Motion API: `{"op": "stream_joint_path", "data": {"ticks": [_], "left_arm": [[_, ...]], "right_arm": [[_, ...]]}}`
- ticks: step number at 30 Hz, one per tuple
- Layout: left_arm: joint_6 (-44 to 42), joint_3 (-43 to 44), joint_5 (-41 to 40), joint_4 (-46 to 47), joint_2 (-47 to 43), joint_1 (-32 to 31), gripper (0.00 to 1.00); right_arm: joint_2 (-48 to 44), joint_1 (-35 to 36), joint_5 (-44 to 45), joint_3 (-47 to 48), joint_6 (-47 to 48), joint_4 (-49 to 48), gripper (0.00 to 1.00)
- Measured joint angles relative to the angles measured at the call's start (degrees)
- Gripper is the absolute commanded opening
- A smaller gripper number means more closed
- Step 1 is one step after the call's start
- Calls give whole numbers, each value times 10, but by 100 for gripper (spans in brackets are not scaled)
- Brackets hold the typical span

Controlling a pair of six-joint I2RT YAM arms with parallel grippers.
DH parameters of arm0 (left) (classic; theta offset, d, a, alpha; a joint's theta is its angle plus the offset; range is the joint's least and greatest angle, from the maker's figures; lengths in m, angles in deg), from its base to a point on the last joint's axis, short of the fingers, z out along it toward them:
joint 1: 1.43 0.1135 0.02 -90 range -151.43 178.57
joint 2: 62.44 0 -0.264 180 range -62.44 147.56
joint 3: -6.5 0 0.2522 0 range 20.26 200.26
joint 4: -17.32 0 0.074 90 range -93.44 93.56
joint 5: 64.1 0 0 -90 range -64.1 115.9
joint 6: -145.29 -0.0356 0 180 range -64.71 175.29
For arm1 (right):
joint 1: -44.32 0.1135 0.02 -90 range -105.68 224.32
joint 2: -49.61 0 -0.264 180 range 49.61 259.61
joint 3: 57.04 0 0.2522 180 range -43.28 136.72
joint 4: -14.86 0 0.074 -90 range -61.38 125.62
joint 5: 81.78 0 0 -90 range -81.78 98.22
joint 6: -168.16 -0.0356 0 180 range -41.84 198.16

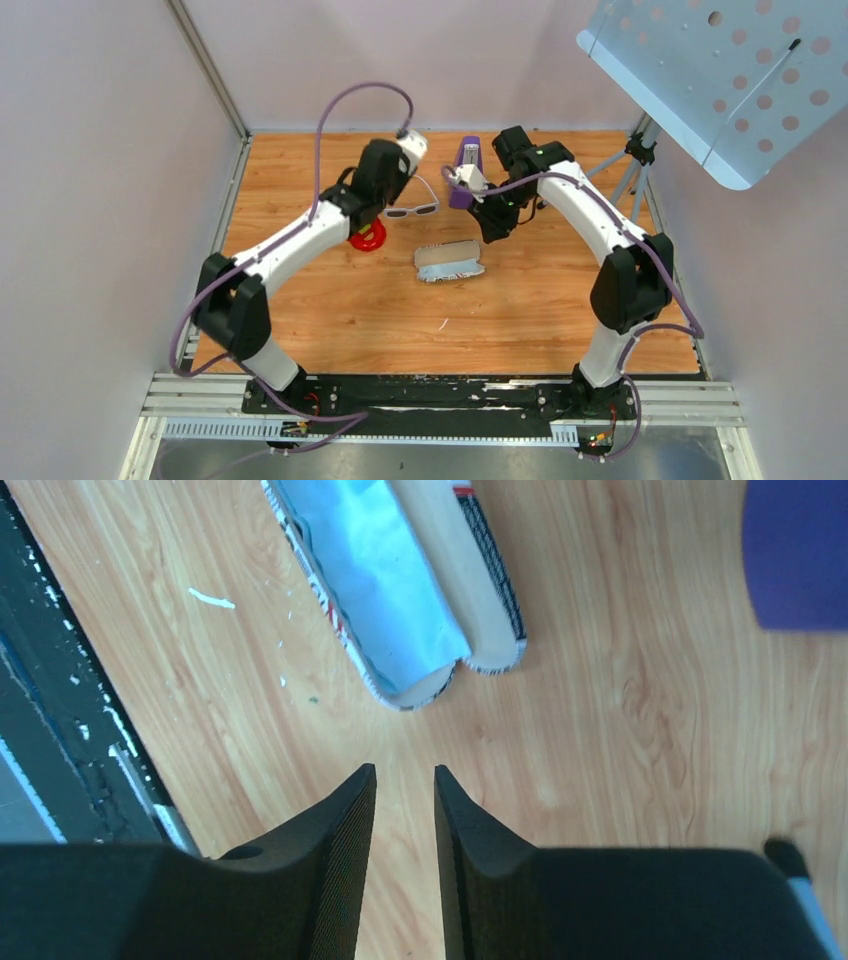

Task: Organize the sunglasses
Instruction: Place the glasses cleaning cloth in the sunglasses case, then fold the sunglasses at the center of the board.

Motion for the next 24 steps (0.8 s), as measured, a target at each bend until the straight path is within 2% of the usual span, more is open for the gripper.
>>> {"op": "stream_joint_path", "data": {"ticks": [2,5,11,20,24], "left_arm": [[71,90,0,-26,62,45,43],[162,160,-2,-48,133,89,45],[314,195,17,-93,236,124,46],[402,245,18,-119,325,128,45],[421,245,15,-120,340,137,41]], "right_arm": [[-29,-7,0,-22,-6,-2,33],[-68,-14,0,-67,-12,-10,34],[-126,-18,1,-138,-24,-24,36],[-160,-35,-3,-200,-42,-57,36],[-160,-35,-7,-207,-48,-68,36]]}}
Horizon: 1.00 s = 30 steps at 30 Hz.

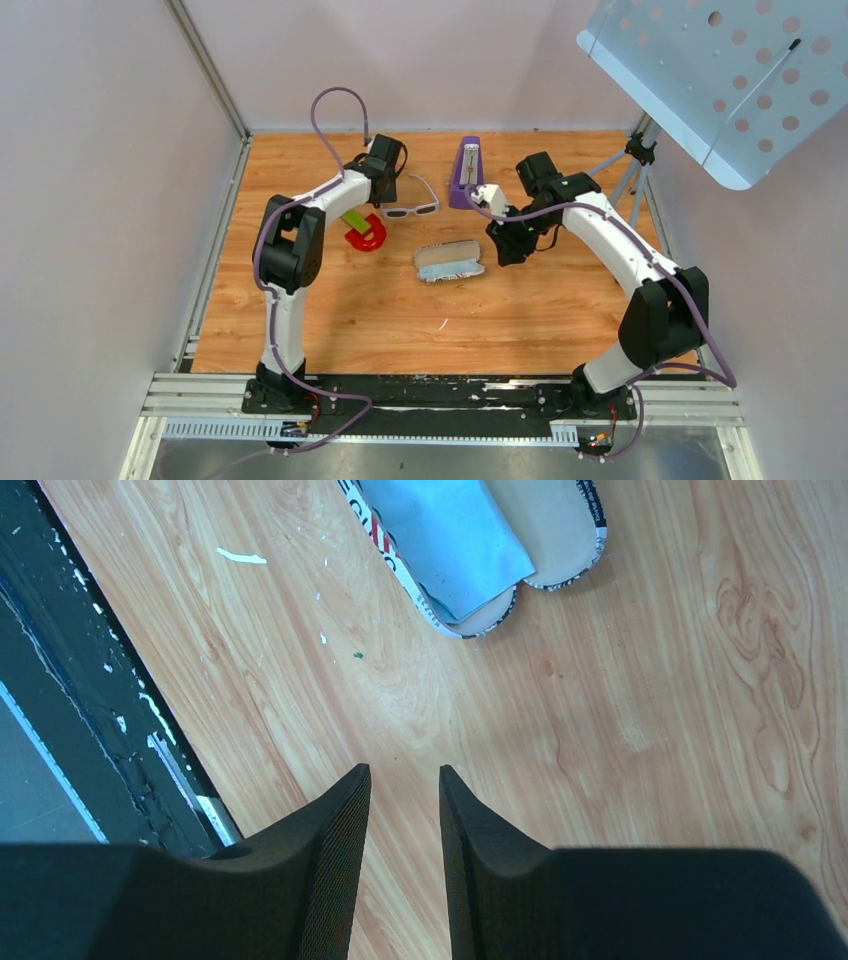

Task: Organize the sunglasses
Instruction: Fold the sunglasses at the center of the board.

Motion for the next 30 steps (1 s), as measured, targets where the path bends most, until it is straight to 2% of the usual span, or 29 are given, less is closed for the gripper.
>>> {"op": "stream_joint_path", "data": {"ticks": [11,15,19,23,26,30], "left_arm": [[18,0,9,18,5,21,17],[18,0,23,24,8,24,14],[18,-4,35,27,12,29,17],[17,-6,43,30,16,32,11],[17,-8,51,34,21,33,0],[19,-41,57,63,4,35,0]], "right_arm": [[10,0,-13,0,-9,-15,35],[13,0,-12,4,-12,-14,35],[13,0,-12,12,-21,-11,35],[13,0,-12,13,-27,-7,35],[9,0,-7,13,-32,0,35],[-10,0,5,13,-32,4,34]]}}
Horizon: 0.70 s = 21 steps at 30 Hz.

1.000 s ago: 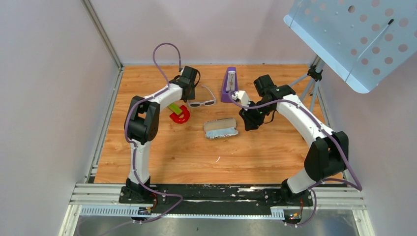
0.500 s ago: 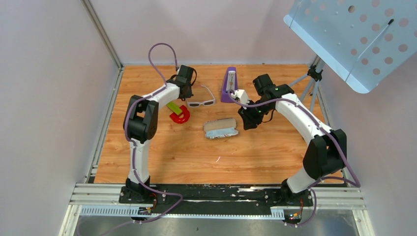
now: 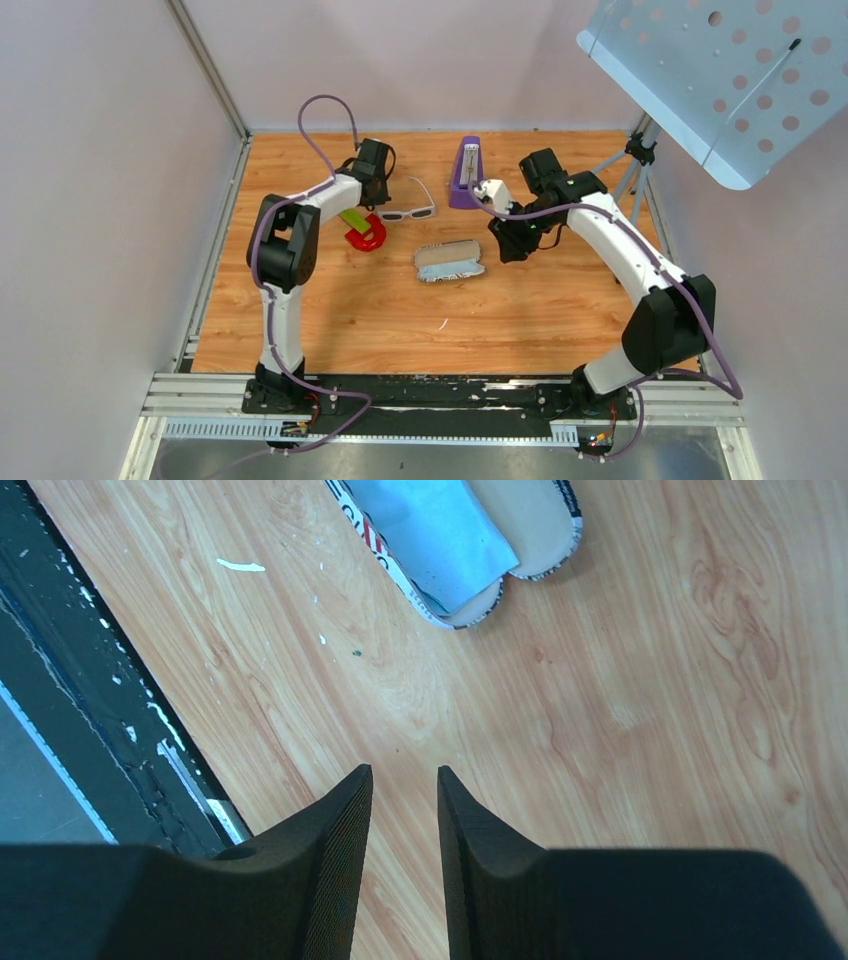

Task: Organize the sunglasses
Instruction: Fold the sunglasses at the center of the board.

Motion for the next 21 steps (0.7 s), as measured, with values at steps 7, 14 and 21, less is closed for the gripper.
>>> {"op": "stream_joint_path", "data": {"ticks": [7,14,21], "left_arm": [[-12,-15,28,-2,-59,11,0],[-13,-144,96,37,-315,19,0],[-16,-249,152,57,-507,2,0]], "right_arm": [[-37,-9,46,0,14,21,34],[-71,-21,49,72,48,80,34],[-89,-20,46,199,70,96,22]]}}
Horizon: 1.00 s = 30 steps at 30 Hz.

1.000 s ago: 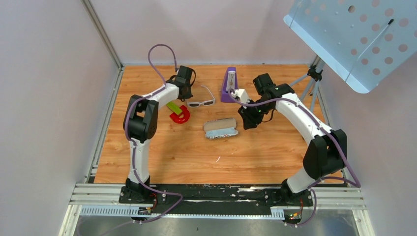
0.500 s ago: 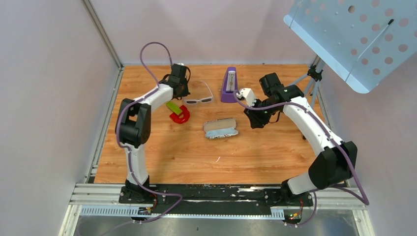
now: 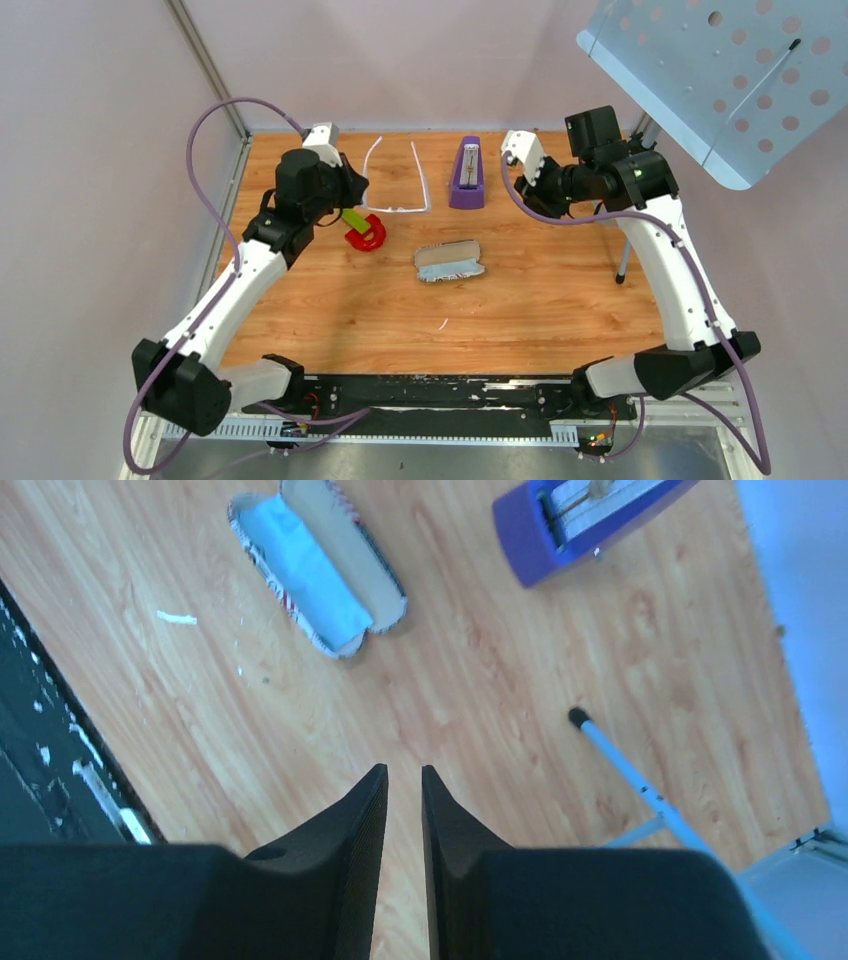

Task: Organize the sunglasses
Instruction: Fold the sunglasses at the center of the board.

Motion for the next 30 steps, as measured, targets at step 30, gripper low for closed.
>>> {"op": "stream_joint_path", "data": {"ticks": [30], "left_arm": [[12,-73,65,-56,-89,-92,0]], "right_arm": [[203,378,152,142,53,-38,28]]}}
